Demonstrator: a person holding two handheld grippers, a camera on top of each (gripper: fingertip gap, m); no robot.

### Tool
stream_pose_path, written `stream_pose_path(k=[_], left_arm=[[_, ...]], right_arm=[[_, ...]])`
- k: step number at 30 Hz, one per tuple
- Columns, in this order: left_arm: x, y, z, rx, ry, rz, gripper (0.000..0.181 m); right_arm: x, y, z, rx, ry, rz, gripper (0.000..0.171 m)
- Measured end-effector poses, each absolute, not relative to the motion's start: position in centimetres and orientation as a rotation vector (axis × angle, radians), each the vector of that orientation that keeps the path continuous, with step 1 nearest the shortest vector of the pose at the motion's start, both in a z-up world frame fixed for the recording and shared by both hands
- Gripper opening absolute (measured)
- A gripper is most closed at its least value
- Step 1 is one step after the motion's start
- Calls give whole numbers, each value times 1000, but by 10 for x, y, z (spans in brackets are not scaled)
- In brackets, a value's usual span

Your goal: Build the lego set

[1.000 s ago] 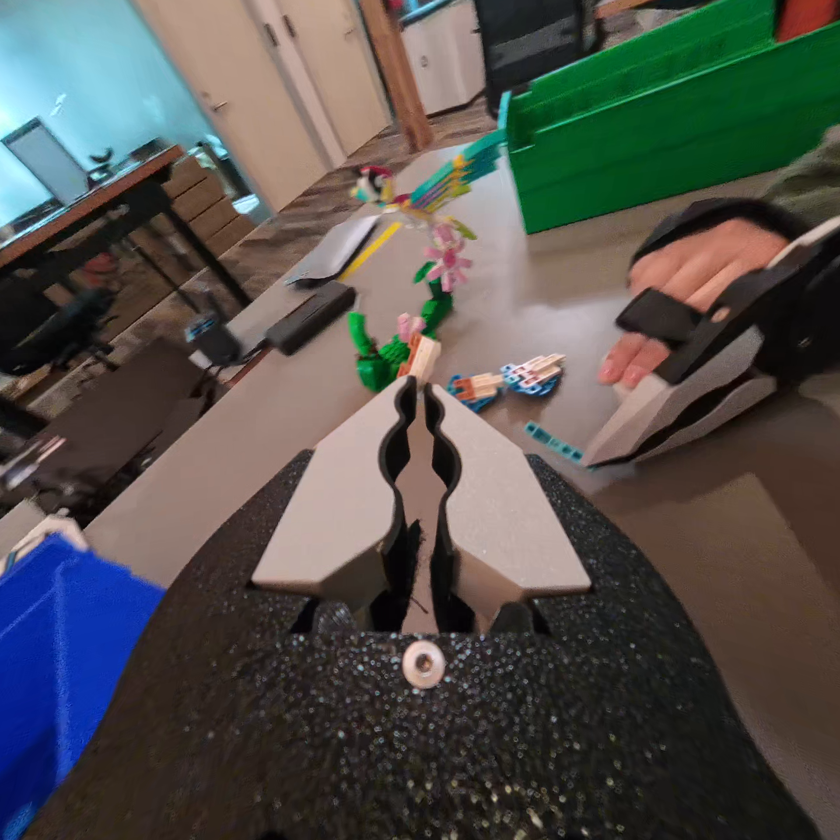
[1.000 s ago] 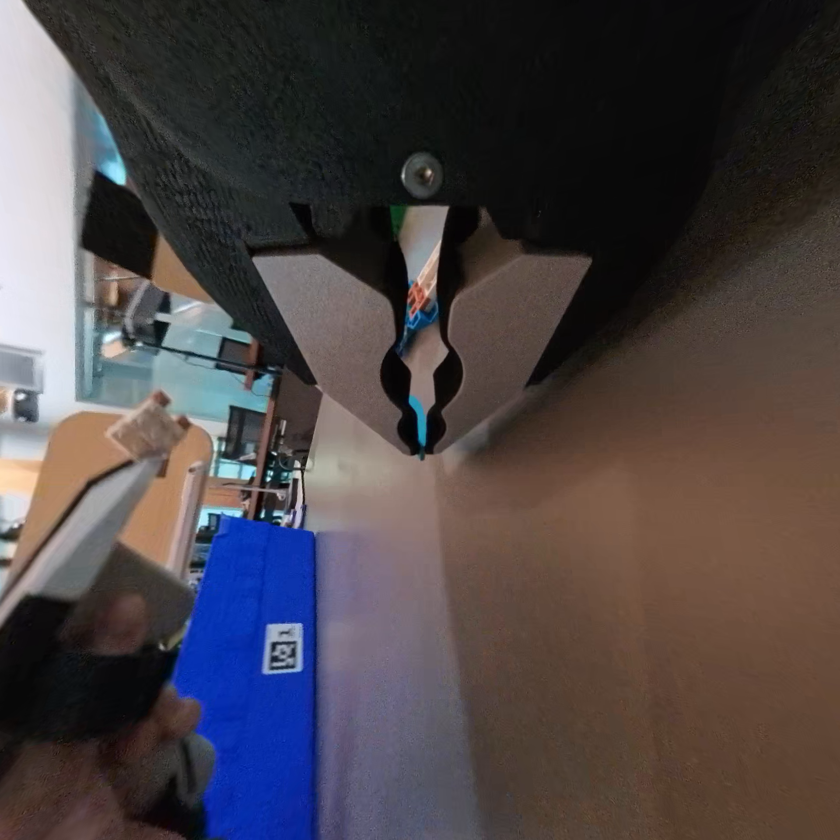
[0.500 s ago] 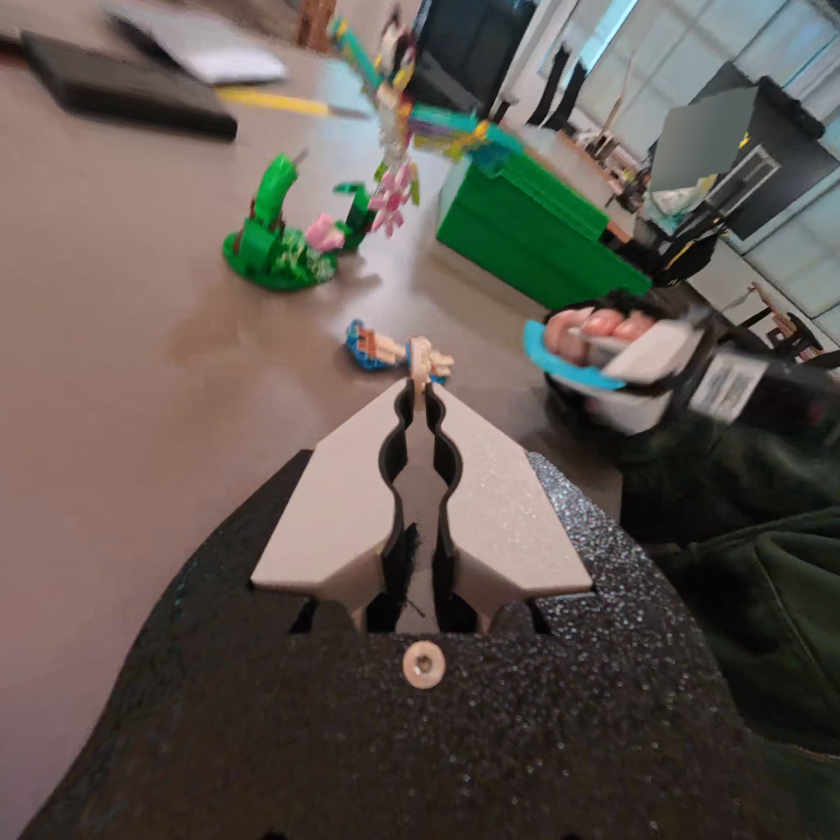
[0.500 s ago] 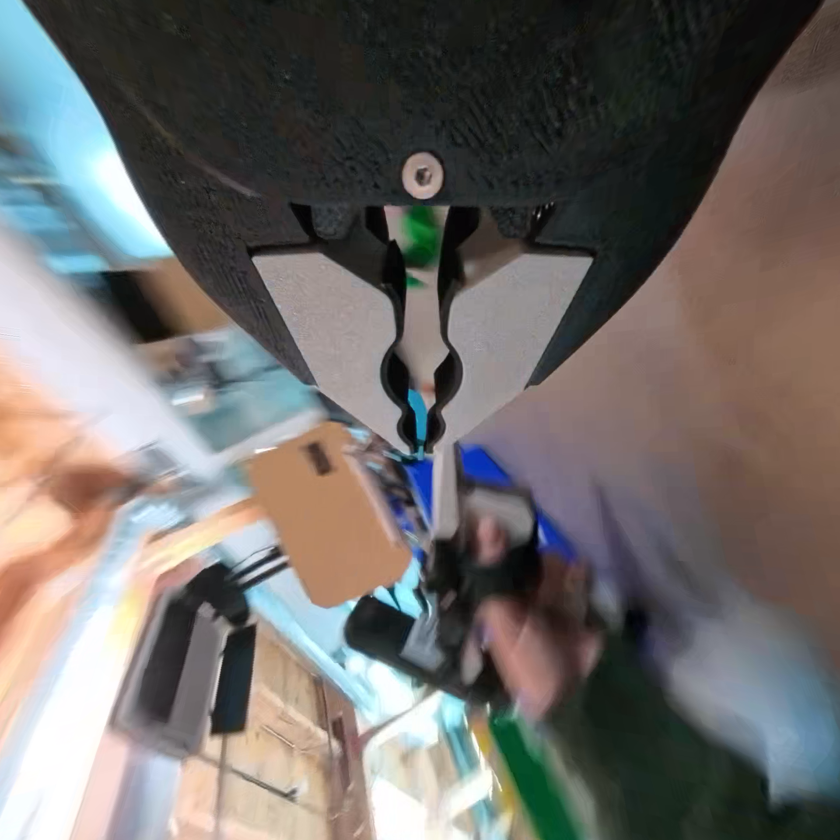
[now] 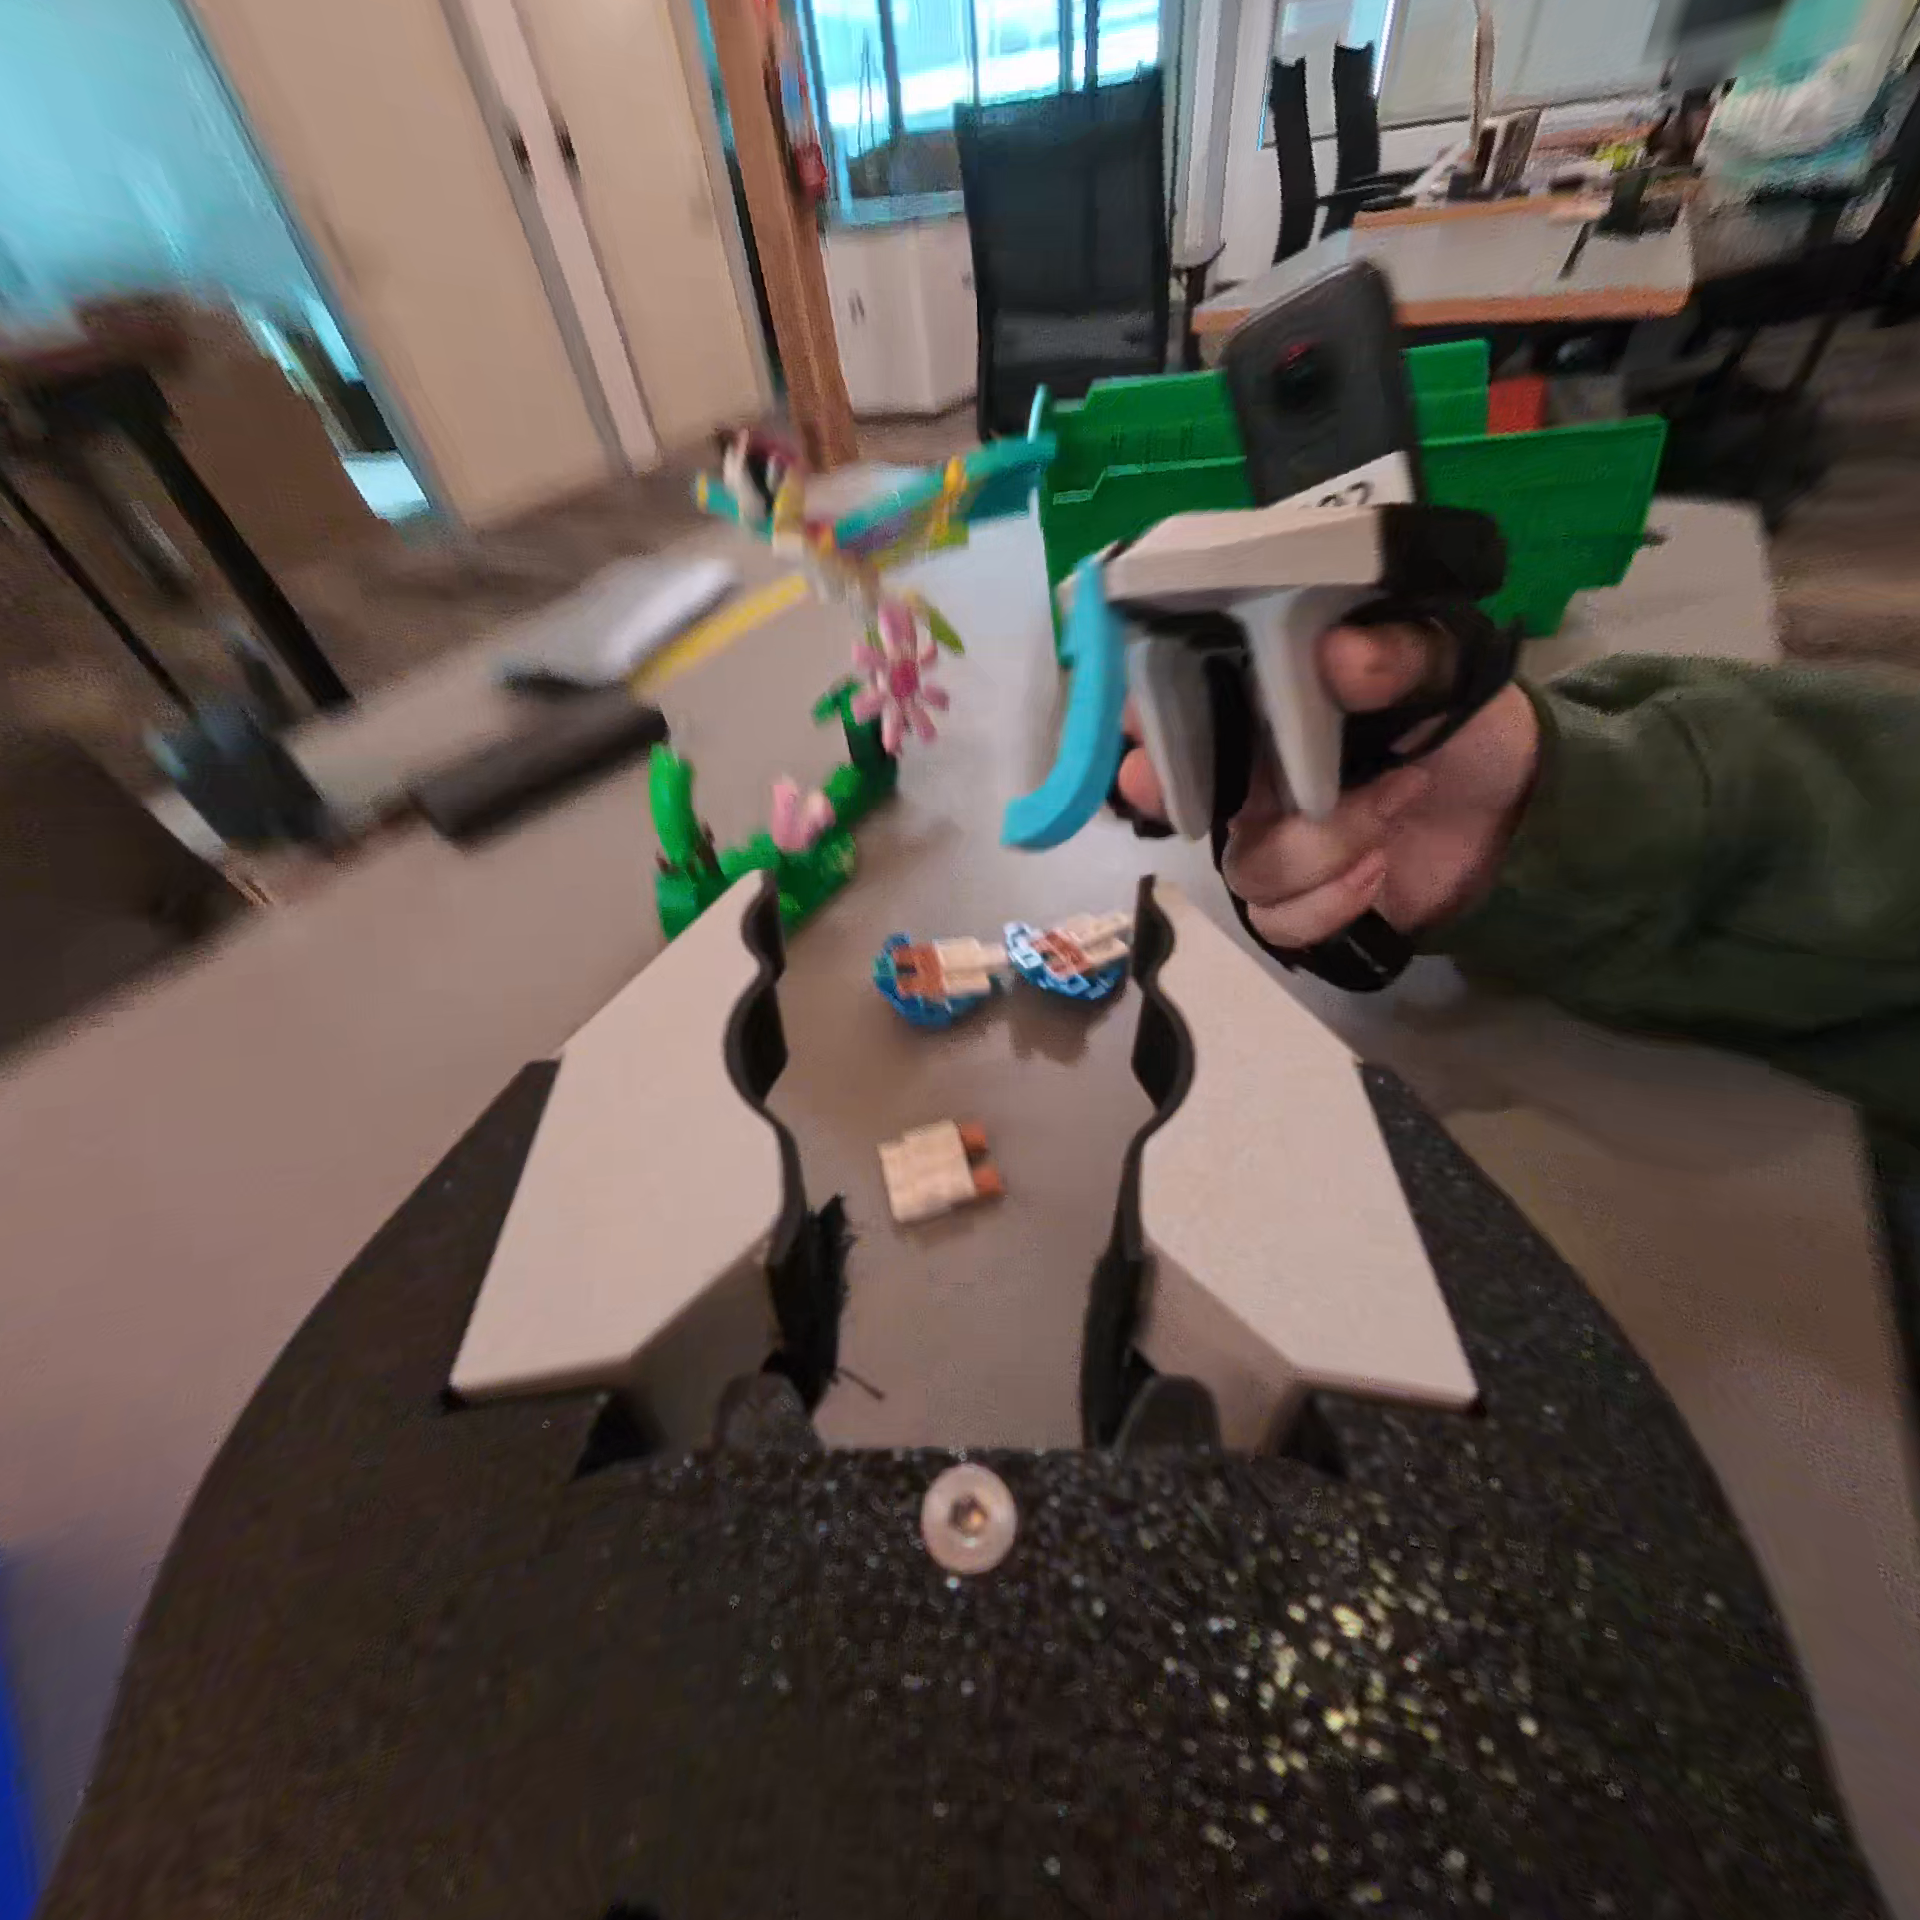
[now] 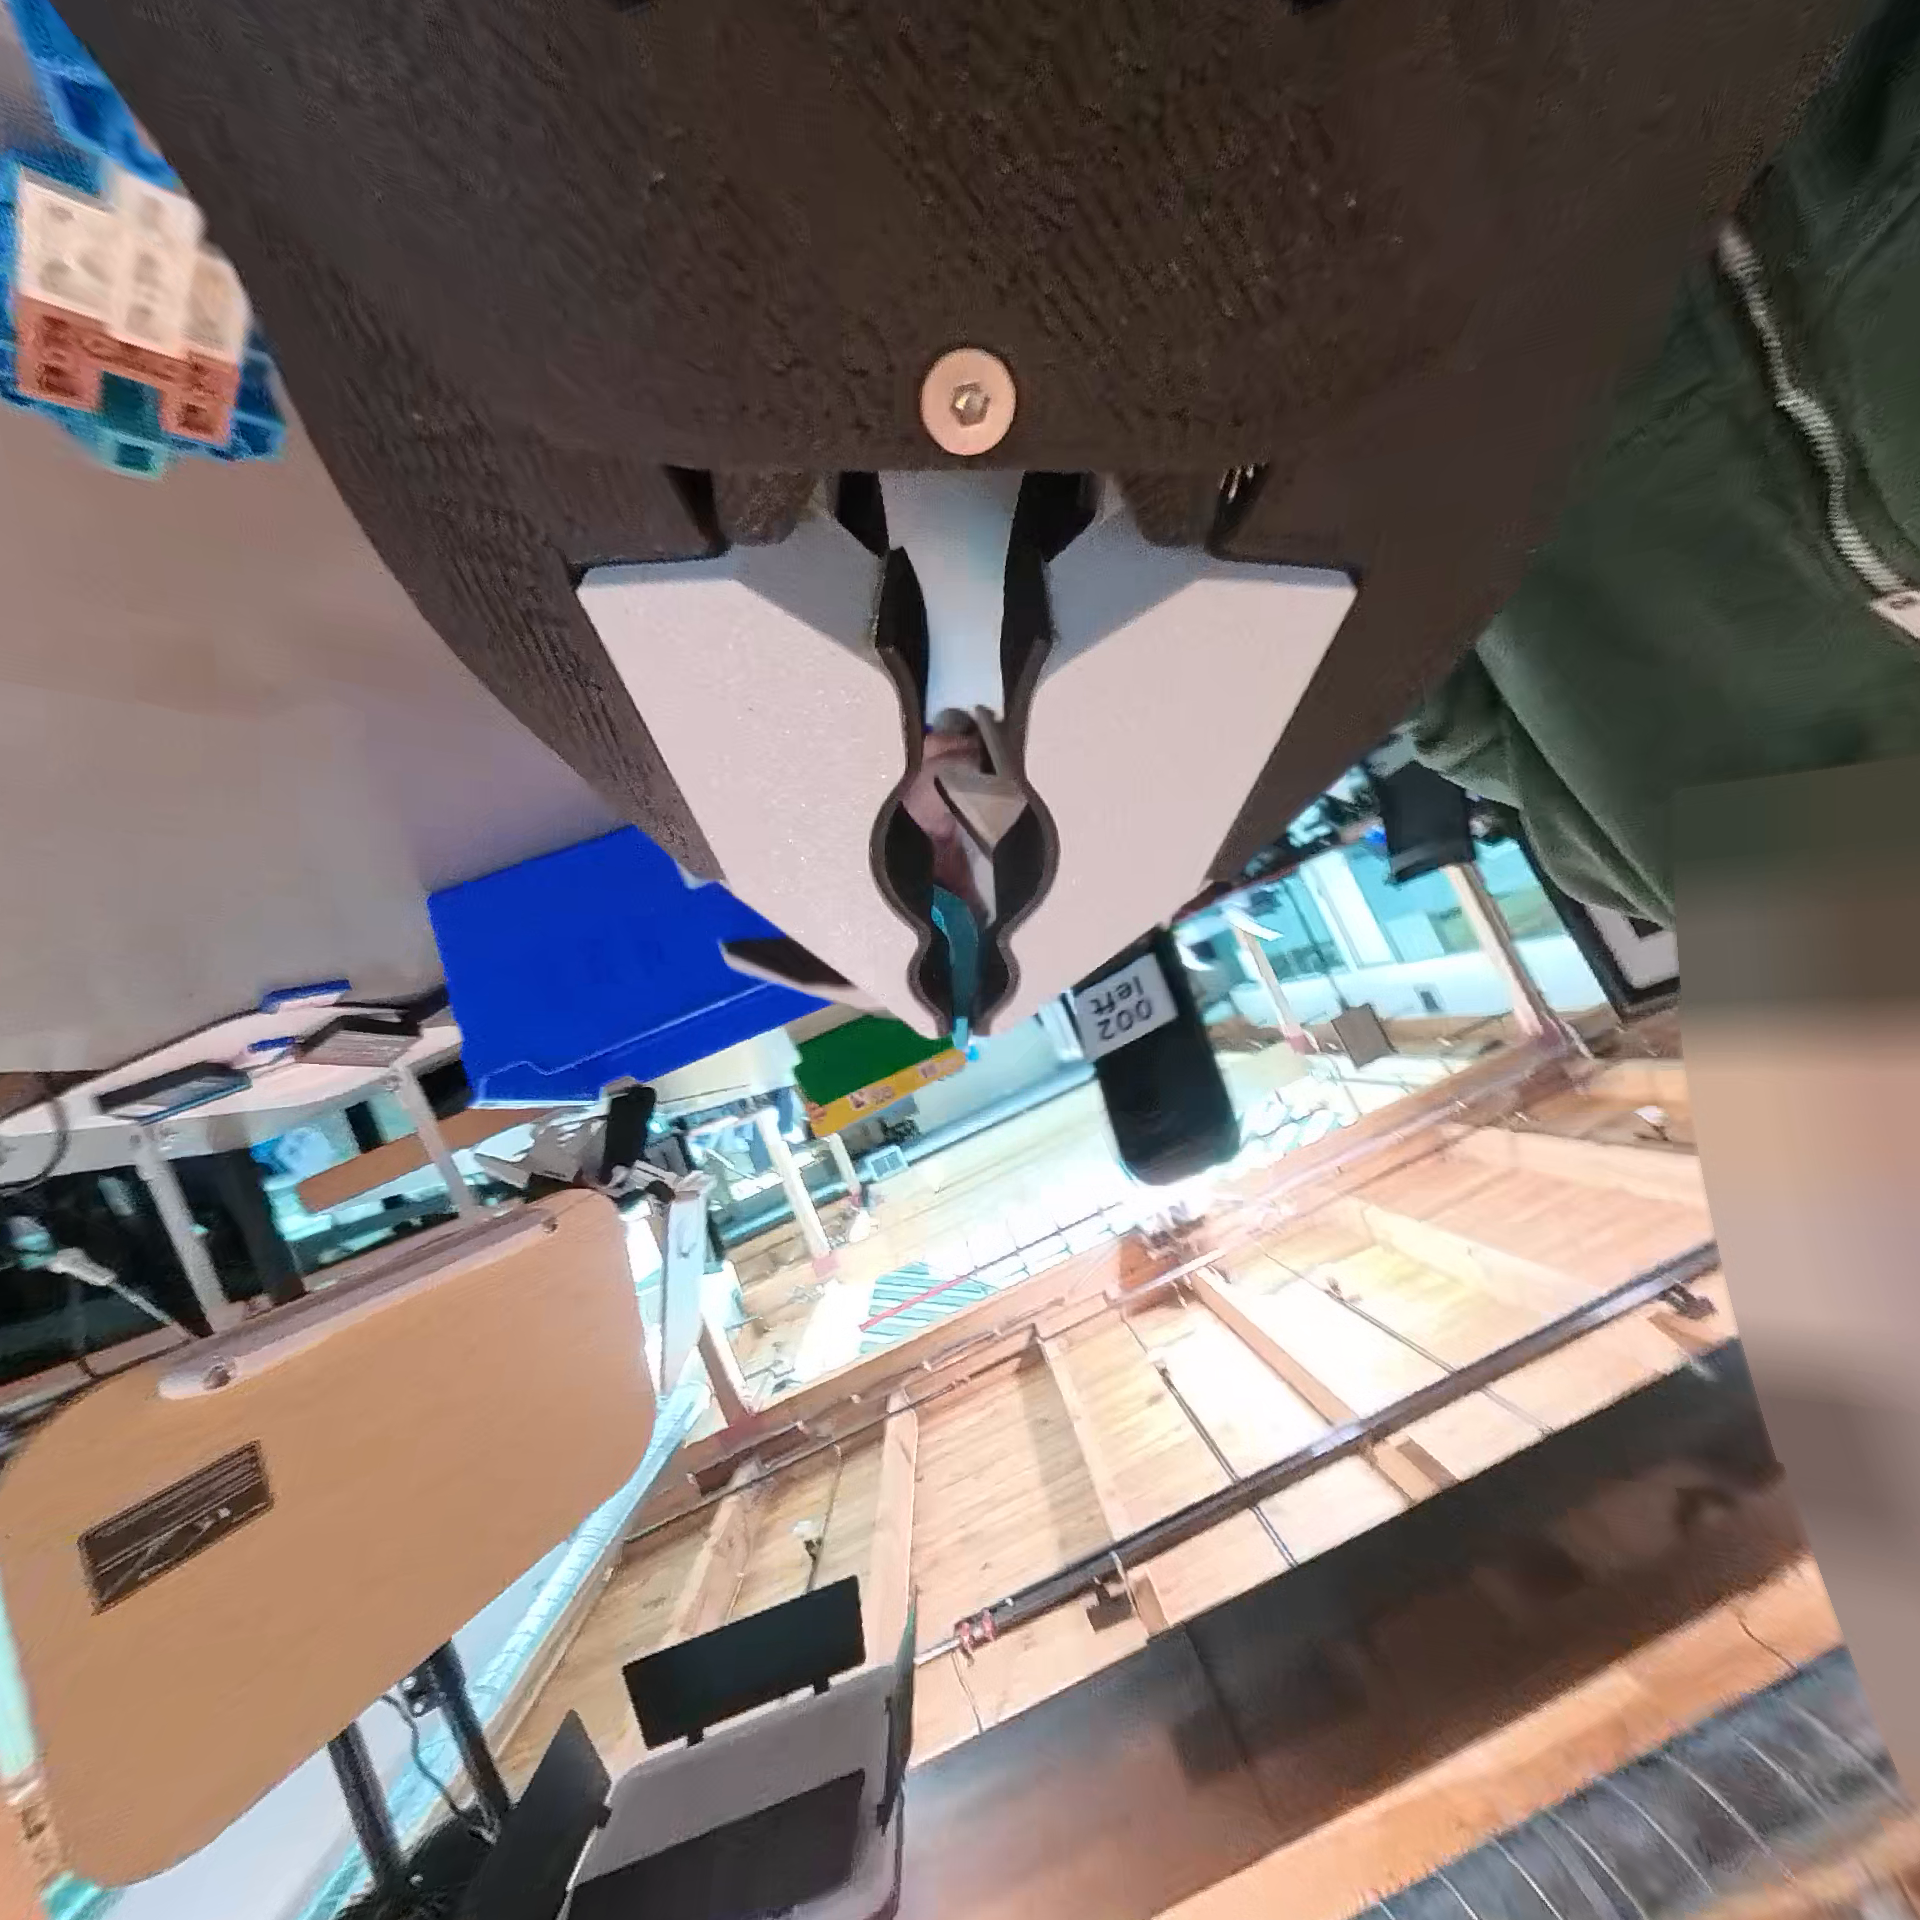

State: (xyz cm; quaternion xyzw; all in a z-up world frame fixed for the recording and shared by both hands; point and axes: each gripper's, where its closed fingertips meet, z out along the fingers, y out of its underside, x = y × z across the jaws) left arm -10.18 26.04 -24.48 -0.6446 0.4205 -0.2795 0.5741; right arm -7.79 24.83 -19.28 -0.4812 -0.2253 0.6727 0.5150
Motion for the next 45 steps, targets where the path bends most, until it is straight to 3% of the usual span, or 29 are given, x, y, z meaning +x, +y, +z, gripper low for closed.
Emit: stream_pose_path(k=[1,6,8,9,10,13,14,17,22,28,32,37,40,43,44,45], left_arm=[[-98,254,-238,-1423,1033,-569,58],[-85,239,-224,-1213,1107,-322,29],[-87,238,-214,-1145,1075,-228,6],[-88,238,-215,-1136,1098,-170,5],[-89,242,-218,-1156,1119,-105,5],[-91,244,-225,-1162,1178,-29,5],[-92,246,-229,-1183,1195,-33,5],[-96,248,-230,-1148,1209,41,4],[-91,241,-225,-1058,1222,82,4],[-107,257,-224,-1154,1107,-22,4],[-146,271,-200,-1261,899,-238,4],[-246,286,-146,-1465,590,-62,4],[-315,289,-150,-1615,399,-9,5],[-362,294,-180,-1780,276,3,20],[-371,295,-189,-1817,241,-18,25],[-375,297,-198,-1854,214,-62,43]], right_arm=[[-76,246,-190,-1139,-522,1659,1],[-76,238,-187,-1113,-462,1807,0],[-77,237,-187,-1104,-451,1836,1],[-78,238,-187,-1112,-445,1836,1],[-79,240,-189,-1128,-446,1808,1],[-82,245,-197,-1201,-542,1556,33],[-84,245,-201,-1224,-613,1419,36],[-87,247,-214,-1319,-719,1213,27],[-88,234,-199,-1235,-645,1493,2],[-79,178,-165,-927,-755,1994,1],[-97,184,-182,-1038,-770,1855,1],[-138,246,-169,-1218,-603,1628,1],[-205,276,-153,-1283,-628,1575,2],[-276,306,-151,-1376,-650,1498,3],[-297,315,-155,-1415,-658,1465,7],[-315,323,-161,-1462,-663,1440,24]])
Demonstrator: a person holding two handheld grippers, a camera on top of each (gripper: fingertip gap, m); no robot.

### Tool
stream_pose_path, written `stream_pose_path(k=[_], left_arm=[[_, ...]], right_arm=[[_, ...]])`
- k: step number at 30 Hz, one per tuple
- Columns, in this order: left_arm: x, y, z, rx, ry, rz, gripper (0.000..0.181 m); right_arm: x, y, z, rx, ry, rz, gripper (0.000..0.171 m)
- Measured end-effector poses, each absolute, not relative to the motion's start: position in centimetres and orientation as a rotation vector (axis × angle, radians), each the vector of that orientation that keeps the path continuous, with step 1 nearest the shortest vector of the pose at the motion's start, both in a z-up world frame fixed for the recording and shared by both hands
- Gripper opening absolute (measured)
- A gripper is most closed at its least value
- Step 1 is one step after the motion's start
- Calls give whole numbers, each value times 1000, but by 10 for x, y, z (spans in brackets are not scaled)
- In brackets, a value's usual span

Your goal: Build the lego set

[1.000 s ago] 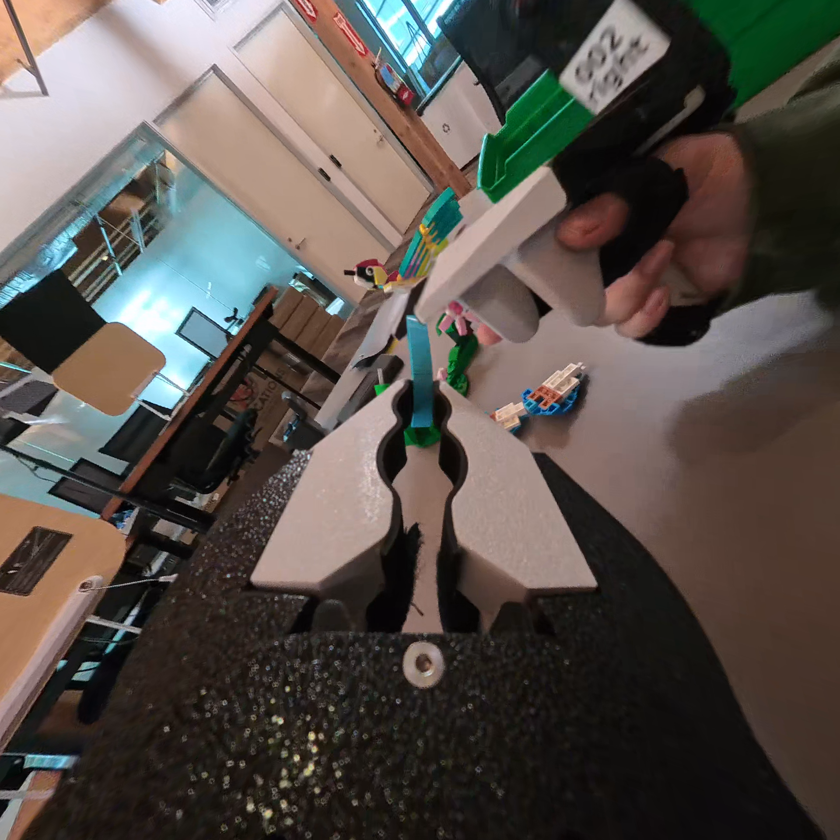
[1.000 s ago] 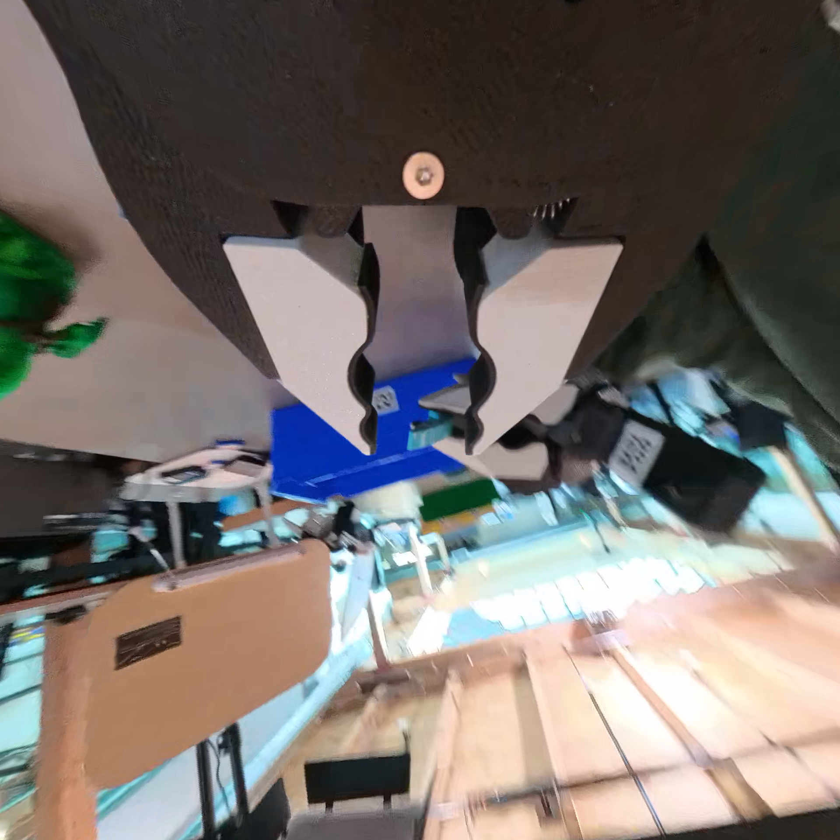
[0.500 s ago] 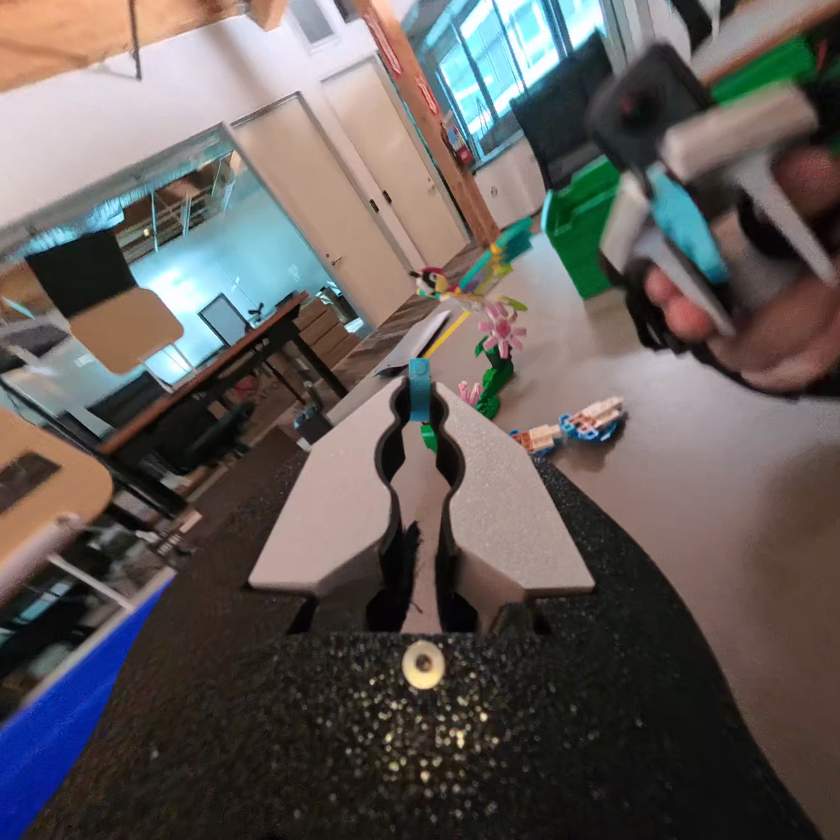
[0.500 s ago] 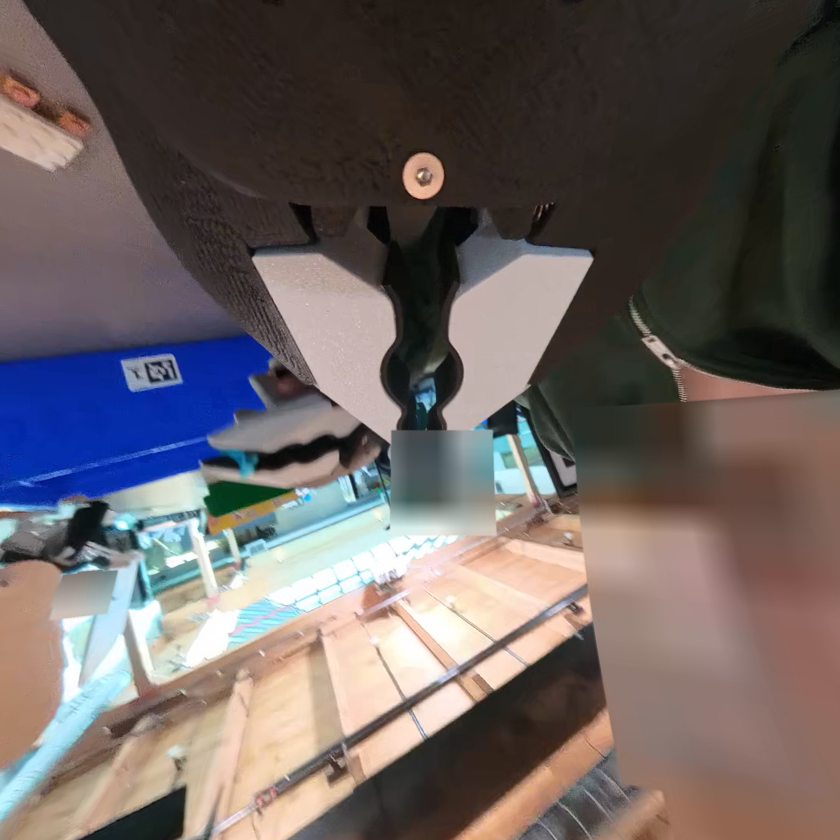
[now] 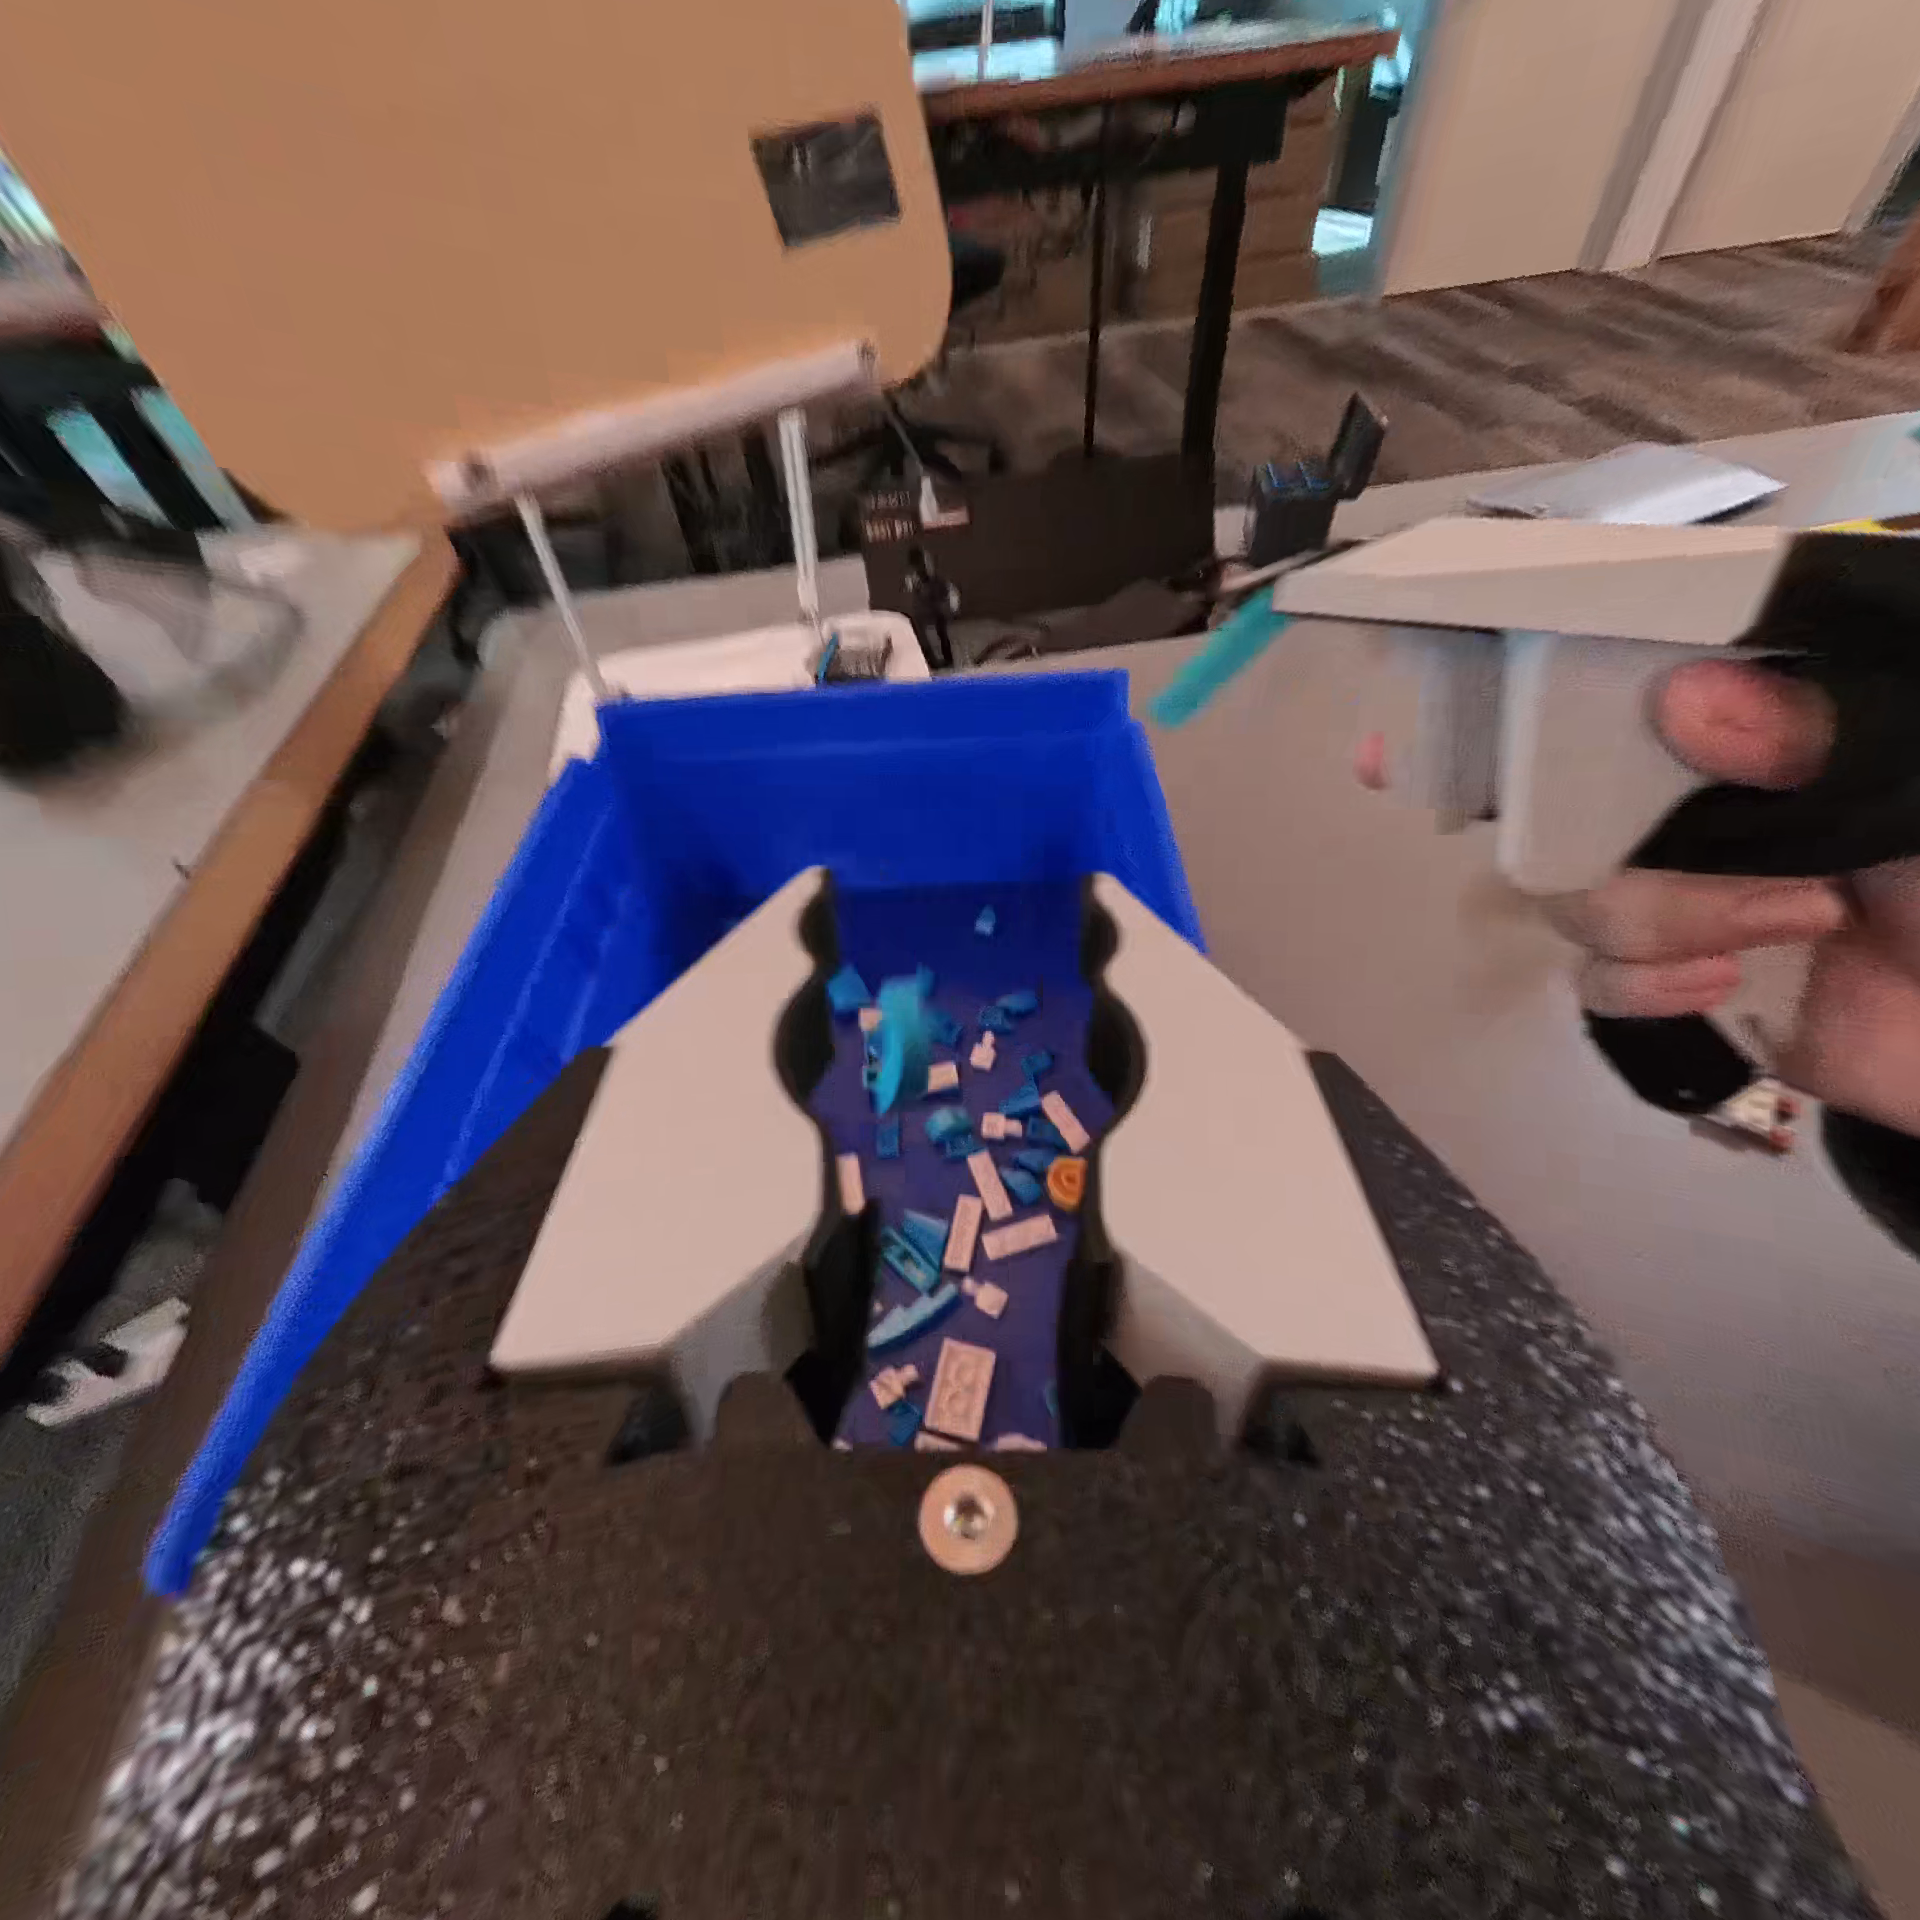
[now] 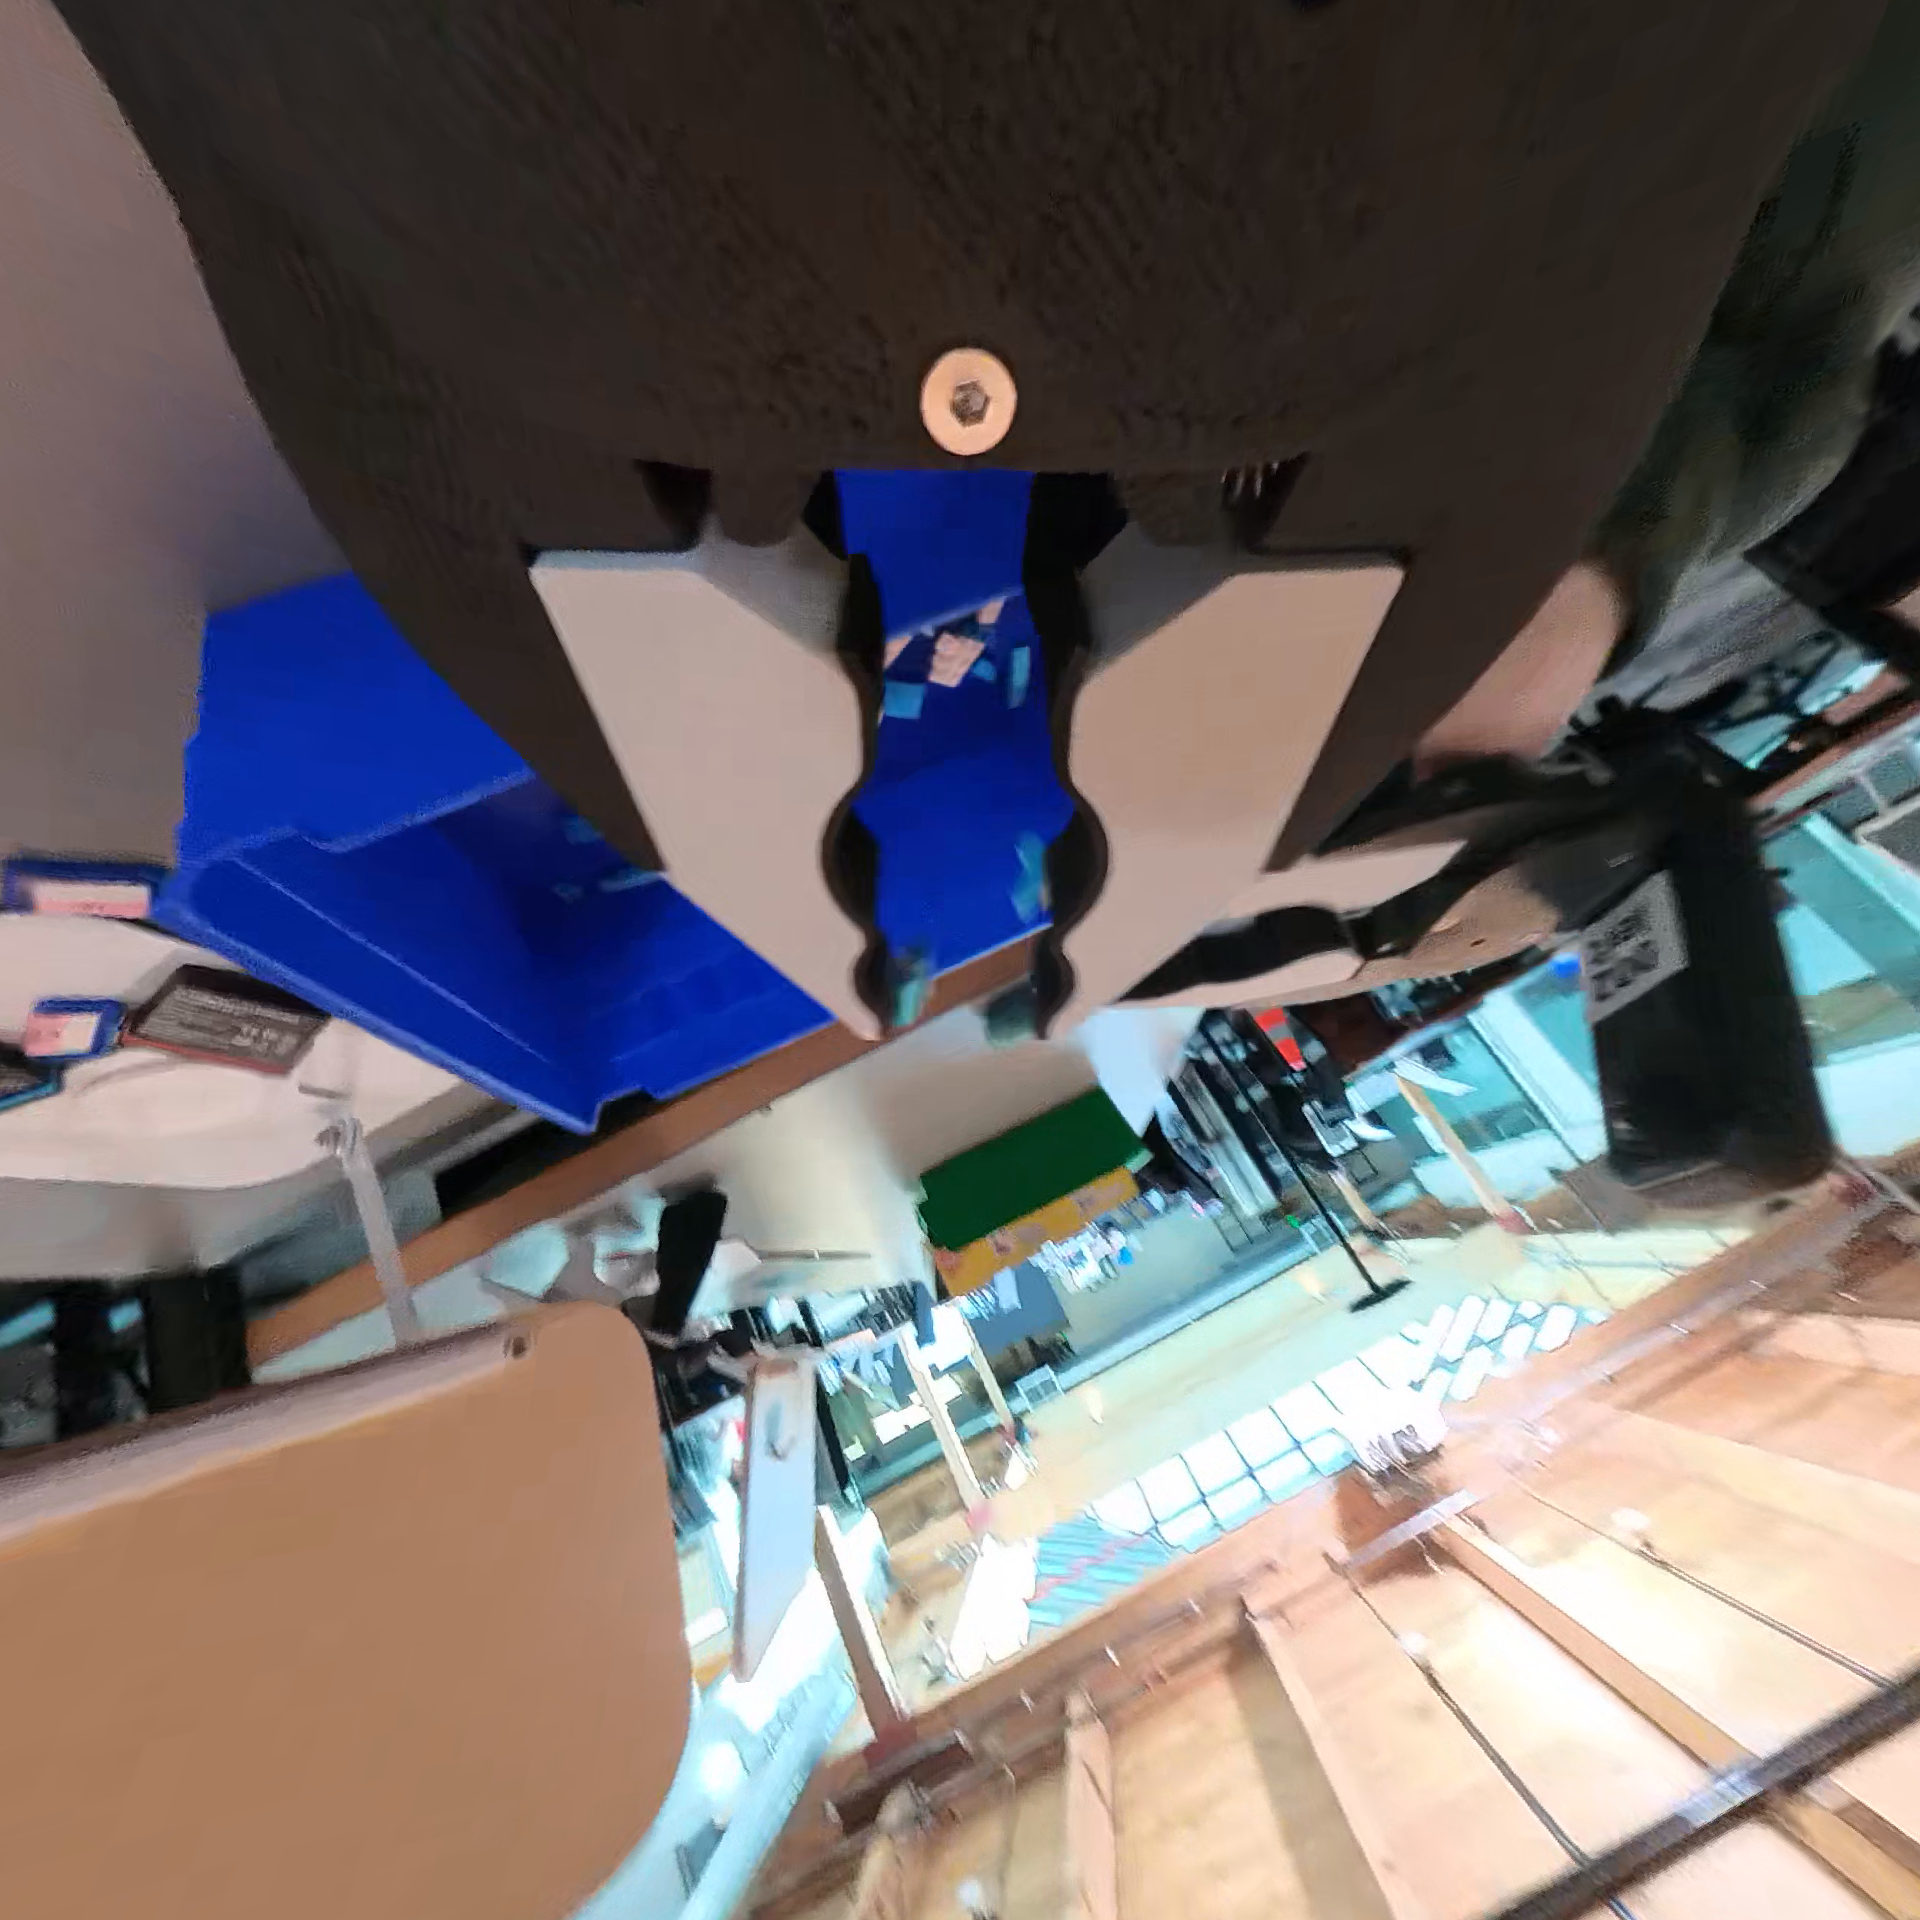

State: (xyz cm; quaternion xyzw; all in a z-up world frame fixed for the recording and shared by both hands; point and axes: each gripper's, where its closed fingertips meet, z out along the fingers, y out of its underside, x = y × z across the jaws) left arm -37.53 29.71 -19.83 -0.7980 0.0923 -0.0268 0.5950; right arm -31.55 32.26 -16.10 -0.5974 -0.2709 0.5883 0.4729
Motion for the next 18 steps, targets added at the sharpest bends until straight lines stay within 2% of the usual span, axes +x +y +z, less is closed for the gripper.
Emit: stream_pose_path(k=[3,5,8,11,13,15,18], left_arm=[[-388,301,-221,-1949,144,-109,83],[-393,301,-222,-1930,141,-84,92],[-381,299,-206,-1858,177,-113,99],[-344,291,-181,-1748,303,-199,97],[-303,281,-167,-1679,440,-306,86],[-263,271,-167,-1667,557,-418,60],[-215,271,-186,-1724,650,-510,55]], right_arm=[[-348,333,-175,-1543,-695,1366,42],[-346,338,-171,-1509,-677,1304,50],[-323,332,-155,-1419,-657,1284,51],[-268,323,-144,-1337,-712,1143,49],[-220,323,-155,-1332,-777,945,41],[-182,319,-190,-1383,-932,739,32],[-138,306,-279,-1595,-1290,452,30]])
